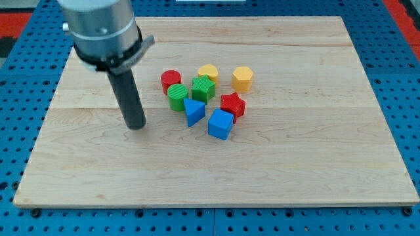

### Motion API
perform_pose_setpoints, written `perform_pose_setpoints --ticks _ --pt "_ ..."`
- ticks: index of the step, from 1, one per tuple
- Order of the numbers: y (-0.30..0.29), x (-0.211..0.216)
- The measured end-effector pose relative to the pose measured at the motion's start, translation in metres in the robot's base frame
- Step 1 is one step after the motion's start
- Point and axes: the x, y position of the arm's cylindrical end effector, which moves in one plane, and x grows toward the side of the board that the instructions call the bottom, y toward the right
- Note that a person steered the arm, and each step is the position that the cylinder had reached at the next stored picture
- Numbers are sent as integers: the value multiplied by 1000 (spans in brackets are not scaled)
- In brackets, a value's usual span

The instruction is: Move the blue cube to the bottom diagonally to the red star

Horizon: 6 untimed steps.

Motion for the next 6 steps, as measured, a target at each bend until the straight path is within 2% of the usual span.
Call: perform_pose_setpoints --ticks 2,3,4,5,6 --pt "96 15" --pt "144 -10" --pt "157 -10" --pt "109 -16" --pt "85 -31"
